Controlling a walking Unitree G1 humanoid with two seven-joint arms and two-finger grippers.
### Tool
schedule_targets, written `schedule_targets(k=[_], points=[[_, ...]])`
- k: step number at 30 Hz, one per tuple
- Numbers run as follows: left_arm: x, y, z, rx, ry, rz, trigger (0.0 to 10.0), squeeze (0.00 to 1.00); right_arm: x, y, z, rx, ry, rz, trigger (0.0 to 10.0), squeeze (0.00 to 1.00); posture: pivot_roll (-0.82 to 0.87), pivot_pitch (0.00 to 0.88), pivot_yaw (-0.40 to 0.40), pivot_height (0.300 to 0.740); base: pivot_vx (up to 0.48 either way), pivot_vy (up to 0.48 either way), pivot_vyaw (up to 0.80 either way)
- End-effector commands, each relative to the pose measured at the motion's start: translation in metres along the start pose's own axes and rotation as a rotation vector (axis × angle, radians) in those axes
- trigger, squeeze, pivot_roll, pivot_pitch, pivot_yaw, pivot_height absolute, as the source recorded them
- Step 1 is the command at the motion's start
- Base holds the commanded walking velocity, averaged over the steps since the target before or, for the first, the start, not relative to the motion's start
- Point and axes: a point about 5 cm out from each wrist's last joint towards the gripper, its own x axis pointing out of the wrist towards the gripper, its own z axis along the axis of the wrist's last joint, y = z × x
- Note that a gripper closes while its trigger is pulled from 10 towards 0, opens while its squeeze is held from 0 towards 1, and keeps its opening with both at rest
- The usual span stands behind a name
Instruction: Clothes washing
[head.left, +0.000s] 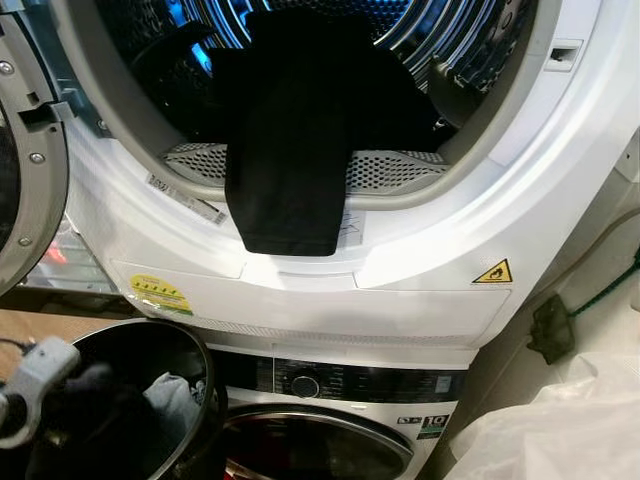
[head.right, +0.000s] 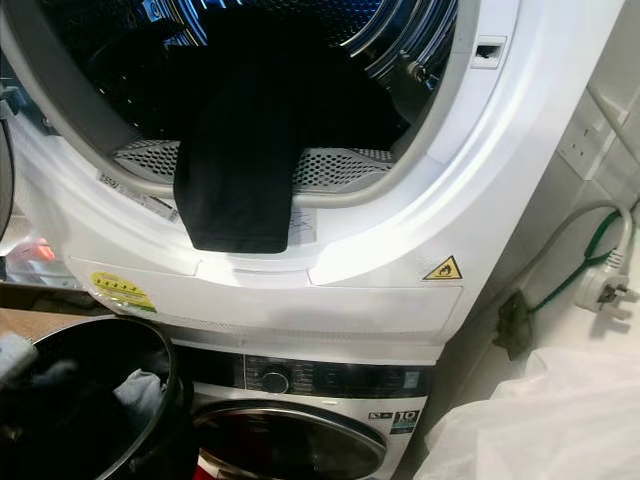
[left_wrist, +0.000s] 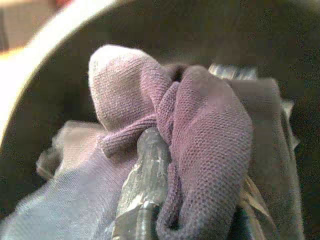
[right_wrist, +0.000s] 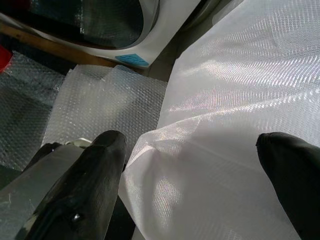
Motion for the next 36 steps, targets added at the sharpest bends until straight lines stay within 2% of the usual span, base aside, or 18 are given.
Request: schedule_targets(k=[1, 4, 5, 9, 10, 11, 13, 16, 18, 20, 26, 28, 30, 32, 35, 36], points=[[-0.017, 0.001, 0.017, 0.005, -0.085, -0.026, 0.0, 0.00, 0.000, 0.003, -0.001, -0.004, 0.008, 0.015, 10.0, 0.00, 0.13, 0.000, 0.053, 0.740, 0.000, 0.000, 0.00], [-0.031, -0.010, 0.024, -0.004, -0.162, -0.108, 0.0, 0.00, -0.001, 0.004, -0.001, -0.006, 0.011, 0.023, 10.0, 0.00, 0.13, 0.000, 0.054, 0.740, 0.000, 0.000, 0.00], [-0.037, -0.018, 0.024, 0.011, -0.175, -0.162, 0.0, 0.00, -0.001, 0.004, -0.002, -0.004, 0.013, 0.027, 10.0, 0.00, 0.14, 0.000, 0.053, 0.740, 0.000, 0.000, 0.00], [-0.047, -0.034, 0.020, 0.068, -0.182, -0.239, 0.0, 0.00, -0.001, 0.005, -0.002, 0.000, 0.014, 0.031, 10.0, 0.00, 0.14, 0.000, 0.052, 0.740, 0.000, 0.000, 0.00], [-0.055, -0.043, 0.021, 0.065, -0.230, -0.303, 0.0, 0.00, -0.001, 0.006, -0.003, 0.042, 0.022, 0.049, 10.0, 0.00, 0.14, 0.000, 0.052, 0.740, 0.000, 0.000, 0.00], [-0.055, -0.043, 0.021, 0.065, -0.230, -0.303, 0.0, 0.00, -0.001, 0.006, -0.003, 0.042, 0.022, 0.049, 10.0, 0.00, 0.14, 0.000, 0.052, 0.740, 0.000, 0.000, 0.00], [-0.064, -0.054, 0.027, 0.040, -0.273, -0.365, 0.0, 0.00, -0.001, 0.008, -0.003, 0.037, 0.029, 0.072, 10.0, 0.00, 0.15, 0.000, 0.052, 0.740, 0.000, 0.000, 0.00], [-0.069, -0.057, 0.032, 0.049, -0.283, -0.359, 0.0, 0.00, -0.001, 0.008, -0.001, 0.062, 0.014, 0.082, 10.0, 0.00, 0.15, 0.000, 0.051, 0.740, 0.000, 0.000, 0.00], [-0.071, -0.056, 0.035, 0.054, -0.292, -0.357, 0.0, 0.00, -0.001, 0.010, 0.000, 0.027, 0.017, 0.094, 10.0, 0.00, 0.15, 0.000, 0.049, 0.740, 0.000, 0.000, 0.00], [-0.071, -0.057, 0.036, 0.056, -0.293, -0.359, 0.0, 0.00, -0.001, 0.010, 0.000, 0.036, 0.016, 0.095, 10.0, 0.00, 0.15, 0.000, 0.049, 0.740, 0.000, 0.000, 0.00], [-0.078, -0.087, 0.057, 0.118, -0.328, -0.540, 0.0, 0.00, -0.001, 0.010, 0.001, 0.046, 0.017, 0.097, 10.0, 0.00, 0.15, 0.000, 0.048, 0.740, 0.000, 0.000, 0.00], [-0.079, -0.089, 0.058, 0.123, -0.333, -0.552, 0.0, 0.00, -0.001, 0.010, 0.001, 0.046, 0.016, 0.098, 10.0, 0.00, 0.15, 0.000, 0.048, 0.740, 0.000, 0.000, 0.00], [-0.087, -0.100, 0.073, 0.175, -0.366, -0.635, 0.0, 0.00, -0.001, 0.010, 0.001, 0.046, 0.017, 0.101, 10.0, 0.00, 0.15, 0.000, 0.047, 0.740, 0.000, 0.000, 0.00], [-0.103, -0.112, 0.090, 0.218, -0.416, -0.750, 0.0, 0.00, -0.001, 0.010, 0.002, 0.047, 0.013, 0.108, 10.0, 0.00, 0.16, 0.000, 0.046, 0.740, 0.000, 0.000, 0.00], [-0.113, -0.120, 0.101, 0.249, -0.443, -0.839, 0.0, 0.00, -0.001, 0.010, 0.002, 0.047, 0.011, 0.111, 10.0, 0.00, 0.16, 0.000, 0.045, 0.740, 0.000, 0.000, 0.00], [-0.115, -0.126, 0.107, 0.254, -0.459, -0.906, 0.0, 0.00, -0.001, 0.011, 0.003, 0.043, 0.009, 0.115, 10.0, 0.00, 0.17, 0.000, 0.044, 0.740, 0.000, 0.000, 0.00]])
